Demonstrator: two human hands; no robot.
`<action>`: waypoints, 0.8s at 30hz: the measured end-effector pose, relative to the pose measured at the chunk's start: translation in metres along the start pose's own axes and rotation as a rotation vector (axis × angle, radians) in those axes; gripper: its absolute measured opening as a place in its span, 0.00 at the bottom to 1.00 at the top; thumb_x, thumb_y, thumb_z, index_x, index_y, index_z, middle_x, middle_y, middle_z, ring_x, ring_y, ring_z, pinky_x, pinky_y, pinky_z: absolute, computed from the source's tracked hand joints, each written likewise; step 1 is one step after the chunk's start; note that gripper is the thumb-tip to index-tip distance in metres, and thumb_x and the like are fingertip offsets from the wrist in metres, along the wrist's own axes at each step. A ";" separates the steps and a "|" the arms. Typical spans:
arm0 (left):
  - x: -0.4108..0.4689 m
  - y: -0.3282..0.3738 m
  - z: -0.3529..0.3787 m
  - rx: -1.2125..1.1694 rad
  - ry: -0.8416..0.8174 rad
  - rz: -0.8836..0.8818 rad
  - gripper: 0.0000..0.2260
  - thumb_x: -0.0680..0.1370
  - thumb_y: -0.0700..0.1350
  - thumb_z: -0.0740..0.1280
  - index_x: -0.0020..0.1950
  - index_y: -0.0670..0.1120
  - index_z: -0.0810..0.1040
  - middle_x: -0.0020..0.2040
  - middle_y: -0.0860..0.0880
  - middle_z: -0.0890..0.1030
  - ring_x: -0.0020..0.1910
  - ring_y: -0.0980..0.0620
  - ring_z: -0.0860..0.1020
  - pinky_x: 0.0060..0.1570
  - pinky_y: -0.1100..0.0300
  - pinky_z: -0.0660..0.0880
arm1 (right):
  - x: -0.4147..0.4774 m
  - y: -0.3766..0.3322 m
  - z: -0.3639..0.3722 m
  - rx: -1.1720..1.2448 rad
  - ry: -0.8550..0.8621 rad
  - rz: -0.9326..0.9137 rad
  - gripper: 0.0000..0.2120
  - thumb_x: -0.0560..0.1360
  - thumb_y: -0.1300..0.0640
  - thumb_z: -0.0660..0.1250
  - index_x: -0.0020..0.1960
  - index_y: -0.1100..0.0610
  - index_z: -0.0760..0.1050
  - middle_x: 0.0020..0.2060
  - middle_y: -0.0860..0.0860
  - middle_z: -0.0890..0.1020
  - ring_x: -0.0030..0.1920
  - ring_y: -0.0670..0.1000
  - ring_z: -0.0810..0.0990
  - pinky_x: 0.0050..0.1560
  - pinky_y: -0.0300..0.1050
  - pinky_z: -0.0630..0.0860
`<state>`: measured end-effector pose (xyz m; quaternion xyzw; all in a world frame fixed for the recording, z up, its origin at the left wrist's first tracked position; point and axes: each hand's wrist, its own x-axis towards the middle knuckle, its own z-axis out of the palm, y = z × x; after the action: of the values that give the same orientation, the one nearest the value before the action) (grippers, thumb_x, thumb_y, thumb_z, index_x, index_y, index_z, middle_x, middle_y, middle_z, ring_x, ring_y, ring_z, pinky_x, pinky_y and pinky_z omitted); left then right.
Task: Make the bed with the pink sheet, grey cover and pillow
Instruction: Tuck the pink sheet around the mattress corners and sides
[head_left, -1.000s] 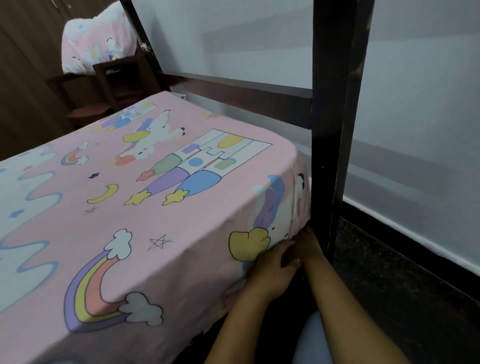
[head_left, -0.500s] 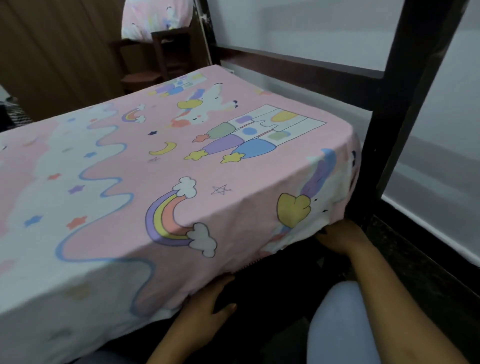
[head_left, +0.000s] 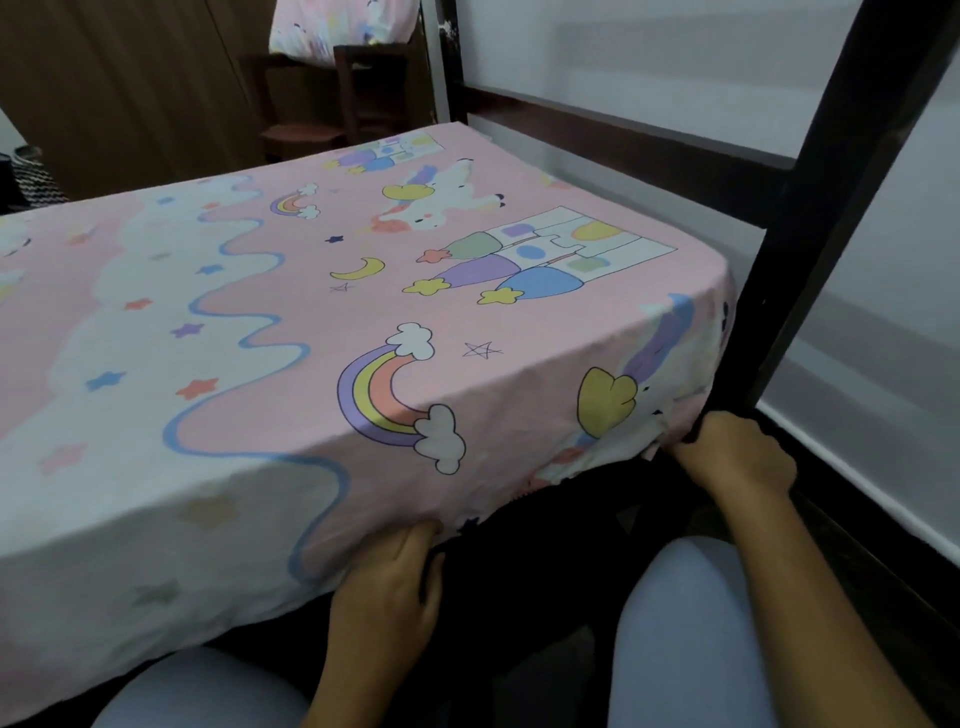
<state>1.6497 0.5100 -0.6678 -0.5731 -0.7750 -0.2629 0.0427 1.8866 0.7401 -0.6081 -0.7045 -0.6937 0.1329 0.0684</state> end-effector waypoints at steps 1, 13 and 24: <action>0.001 0.005 0.001 -0.012 0.009 0.022 0.13 0.73 0.50 0.59 0.56 0.52 0.73 0.45 0.50 0.81 0.42 0.50 0.78 0.37 0.59 0.76 | 0.002 0.005 0.000 0.059 0.087 0.000 0.21 0.72 0.42 0.68 0.56 0.56 0.70 0.46 0.57 0.77 0.46 0.59 0.77 0.38 0.45 0.69; 0.019 0.008 0.023 0.063 -0.211 0.138 0.21 0.69 0.51 0.58 0.61 0.50 0.72 0.53 0.50 0.82 0.46 0.50 0.82 0.36 0.63 0.78 | 0.032 0.001 0.075 0.093 0.044 -0.108 0.15 0.80 0.50 0.57 0.53 0.58 0.77 0.57 0.57 0.79 0.59 0.57 0.75 0.58 0.50 0.71; 0.032 0.026 0.054 0.081 -0.277 0.175 0.25 0.66 0.50 0.64 0.62 0.49 0.78 0.51 0.52 0.83 0.43 0.54 0.83 0.36 0.65 0.77 | 0.021 0.001 0.090 -0.142 -0.142 -0.330 0.26 0.82 0.45 0.45 0.78 0.49 0.50 0.76 0.47 0.56 0.77 0.53 0.44 0.73 0.62 0.43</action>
<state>1.6753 0.5677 -0.6931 -0.6669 -0.7307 -0.1451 -0.0187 1.8624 0.7535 -0.6964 -0.5730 -0.8107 0.1198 -0.0097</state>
